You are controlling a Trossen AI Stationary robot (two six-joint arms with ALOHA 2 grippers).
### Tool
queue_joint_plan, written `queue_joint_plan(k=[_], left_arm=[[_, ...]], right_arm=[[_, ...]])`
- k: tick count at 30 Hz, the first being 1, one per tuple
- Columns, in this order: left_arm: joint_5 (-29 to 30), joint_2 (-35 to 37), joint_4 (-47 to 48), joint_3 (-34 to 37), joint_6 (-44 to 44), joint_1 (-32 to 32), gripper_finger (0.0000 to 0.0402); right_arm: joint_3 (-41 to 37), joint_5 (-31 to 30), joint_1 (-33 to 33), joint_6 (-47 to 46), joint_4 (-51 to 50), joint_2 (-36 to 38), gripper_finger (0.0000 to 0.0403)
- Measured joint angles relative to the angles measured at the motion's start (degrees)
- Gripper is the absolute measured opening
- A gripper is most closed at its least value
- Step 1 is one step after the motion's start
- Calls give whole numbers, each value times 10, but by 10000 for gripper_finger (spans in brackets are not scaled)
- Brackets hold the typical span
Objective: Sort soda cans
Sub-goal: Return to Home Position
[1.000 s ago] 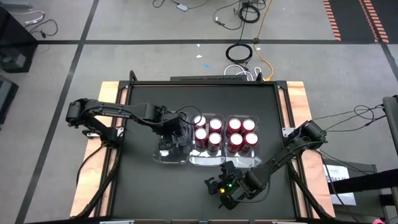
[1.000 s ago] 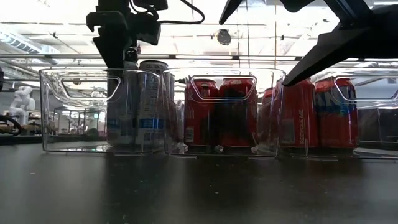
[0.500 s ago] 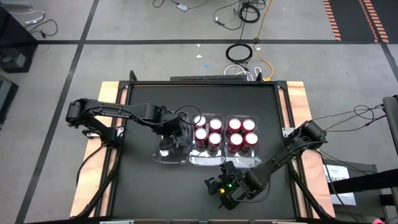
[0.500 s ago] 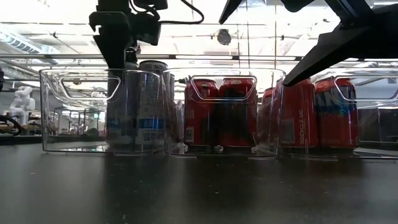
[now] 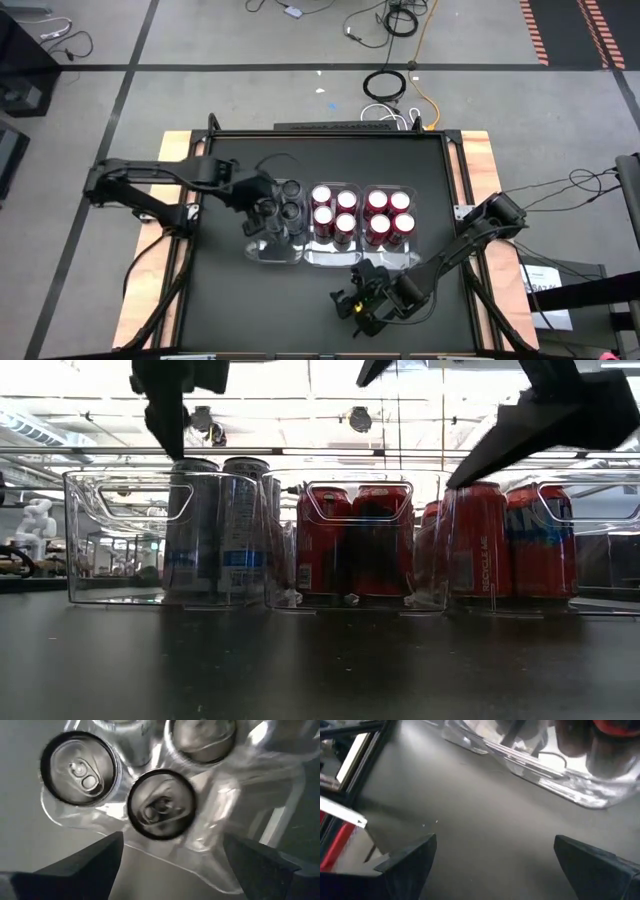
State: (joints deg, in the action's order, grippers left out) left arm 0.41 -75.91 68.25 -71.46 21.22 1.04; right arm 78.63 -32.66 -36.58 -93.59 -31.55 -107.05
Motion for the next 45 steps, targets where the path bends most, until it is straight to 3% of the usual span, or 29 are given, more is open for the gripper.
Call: queue_joint_plan(k=[8,15,18,23,25,29,34,38,42,45], left_arm=[[-39,74,-2,-18,54,-4,352],[-39,109,1,-18,8,-4,352],[-42,117,7,-18,-21,-4,352],[-30,119,15,-15,-22,-6,352],[-52,119,4,-7,-33,-16,352],[-73,123,-71,27,-80,-59,352],[-62,150,-231,111,-96,-121,352],[-9,187,-291,185,-70,-160,352],[42,253,-326,251,-62,-174,352],[71,323,-388,304,-105,-173,352]], right_arm=[[0,49,2,181,-6,77,396],[0,122,2,568,-102,178,396],[0,123,0,666,-151,213,396],[0,116,0,665,-241,247,396],[-1,114,2,635,-279,253,396],[-50,75,0,589,-299,279,396],[-182,92,-9,580,-147,358,396],[-288,106,-11,583,-13,440,396],[-356,103,-10,573,22,526,396],[-380,99,-10,570,18,584,396]])
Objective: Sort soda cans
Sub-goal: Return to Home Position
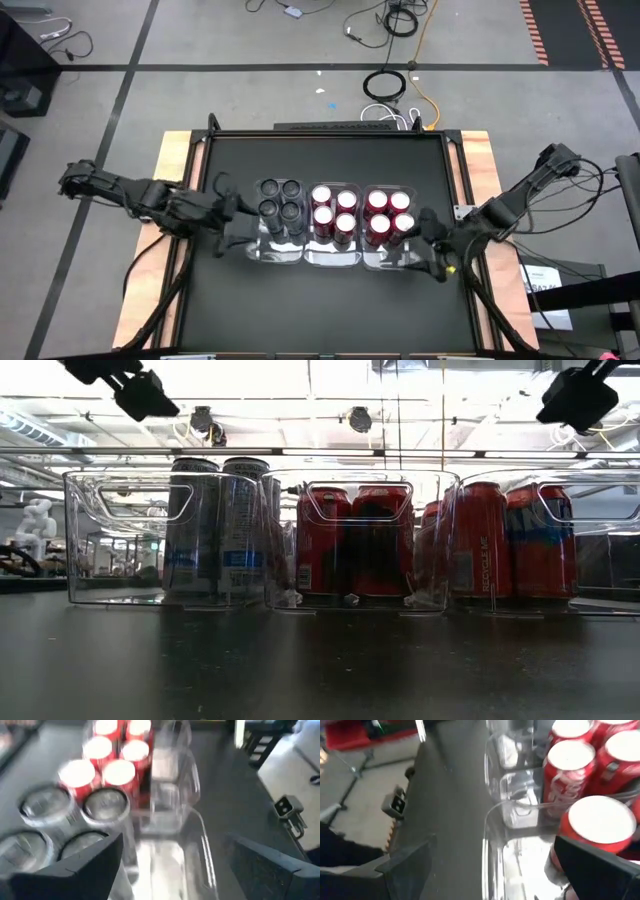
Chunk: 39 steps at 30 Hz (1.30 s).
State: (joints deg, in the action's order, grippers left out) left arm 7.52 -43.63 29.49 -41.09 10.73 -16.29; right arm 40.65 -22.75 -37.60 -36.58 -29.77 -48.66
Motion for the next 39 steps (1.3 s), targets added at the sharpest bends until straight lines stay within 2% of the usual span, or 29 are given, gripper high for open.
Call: queue_joint_plan(k=[3,7,10,15,20,23,26,29,39], left_arm=[[4,76,-52,57,-55,4,352],[4,175,-86,134,-71,22,352],[4,243,-109,187,-75,37,352],[-21,344,-205,271,-114,67,352],[-43,430,-196,345,-96,93,352],[-62,436,-231,380,-91,97,352],[-71,436,-307,407,-121,97,352],[-56,436,-308,407,-155,100,352],[-47,430,-308,407,-156,103,352]], right_arm=[[-8,-27,0,19,-11,48,396],[-11,-60,2,43,-23,95,396],[-11,-60,10,57,-35,116,396],[-11,-59,27,56,-61,141,396],[-11,-59,39,57,-74,158,396],[-11,-59,41,57,-74,170,396],[-11,-60,42,53,-77,180,396],[-17,-60,42,44,-81,189,396],[-83,-60,42,33,-45,237,396]])
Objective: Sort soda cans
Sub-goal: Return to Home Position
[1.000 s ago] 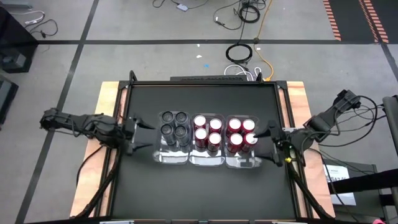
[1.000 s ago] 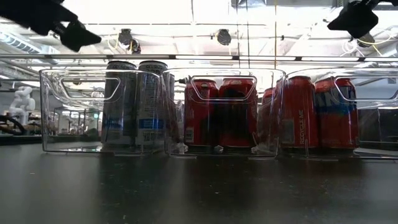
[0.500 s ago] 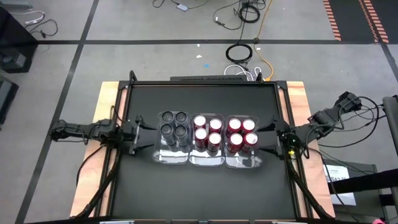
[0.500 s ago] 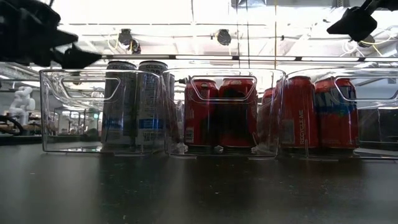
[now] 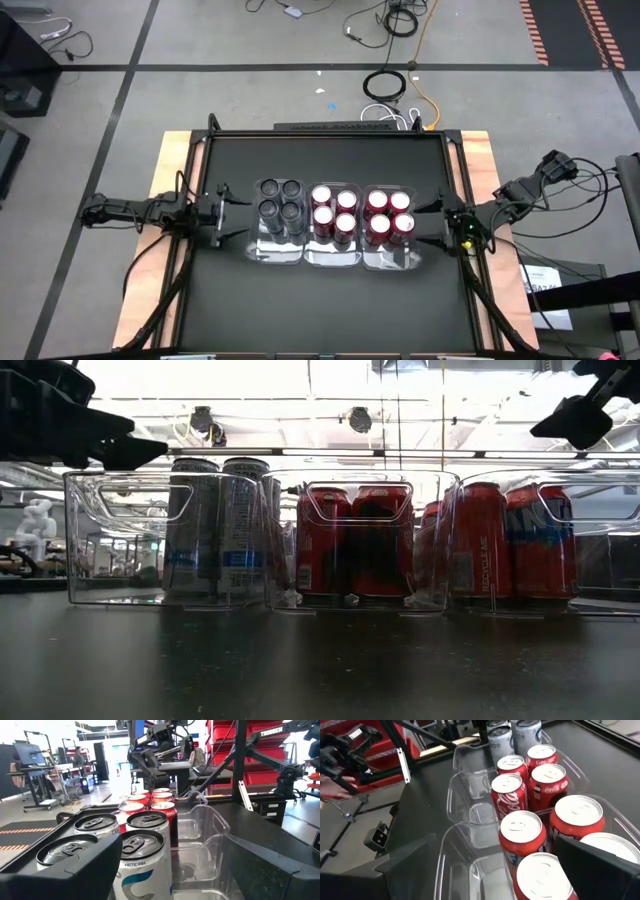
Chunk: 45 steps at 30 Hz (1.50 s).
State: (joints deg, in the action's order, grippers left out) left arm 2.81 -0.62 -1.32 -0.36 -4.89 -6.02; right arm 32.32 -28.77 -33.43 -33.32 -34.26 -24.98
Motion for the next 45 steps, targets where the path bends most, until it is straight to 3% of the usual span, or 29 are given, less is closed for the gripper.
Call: queue_joint_plan(k=[11,20,29,36,45], left_arm=[[1,0,0,0,0,0,352],[2,0,1,0,0,0,352],[2,0,1,0,0,0,352],[2,0,1,1,0,0,352],[2,-1,1,1,0,0,352]], right_arm=[[-46,-16,2,45,16,89,396],[-190,-6,47,87,194,162,396],[-258,79,123,85,209,250,396],[-259,105,173,154,237,249,396],[-263,194,258,209,304,249,396]])
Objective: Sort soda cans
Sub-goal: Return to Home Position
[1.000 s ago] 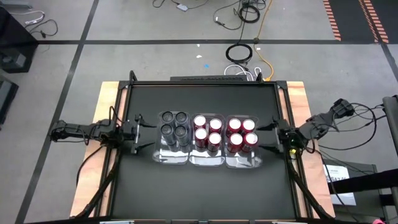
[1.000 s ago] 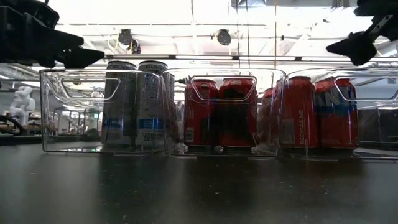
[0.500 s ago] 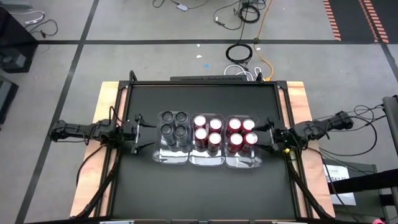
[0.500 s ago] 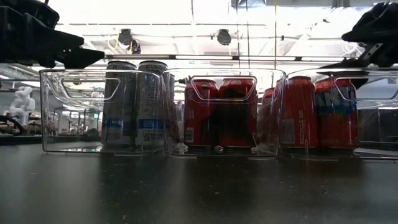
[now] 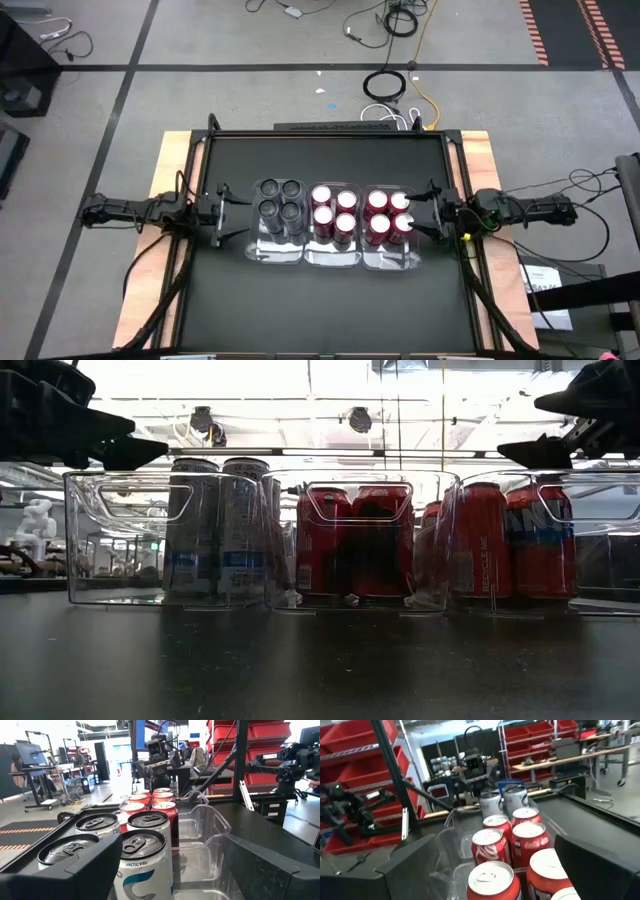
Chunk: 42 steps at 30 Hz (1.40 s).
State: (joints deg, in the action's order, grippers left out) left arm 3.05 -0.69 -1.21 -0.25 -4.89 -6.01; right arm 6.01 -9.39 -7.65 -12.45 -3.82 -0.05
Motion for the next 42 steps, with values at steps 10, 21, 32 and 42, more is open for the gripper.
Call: queue_joint_plan(k=[10,21,32,42], left_arm=[[0,0,0,0,0,0,352],[0,0,0,0,0,0,352],[0,0,0,0,0,0,352],[0,0,0,0,0,0,352]], right_arm=[[-52,67,32,-6,54,0,396],[-52,64,32,61,54,-5,396],[-52,64,32,61,54,-5,396],[-52,65,32,61,54,-5,396]])
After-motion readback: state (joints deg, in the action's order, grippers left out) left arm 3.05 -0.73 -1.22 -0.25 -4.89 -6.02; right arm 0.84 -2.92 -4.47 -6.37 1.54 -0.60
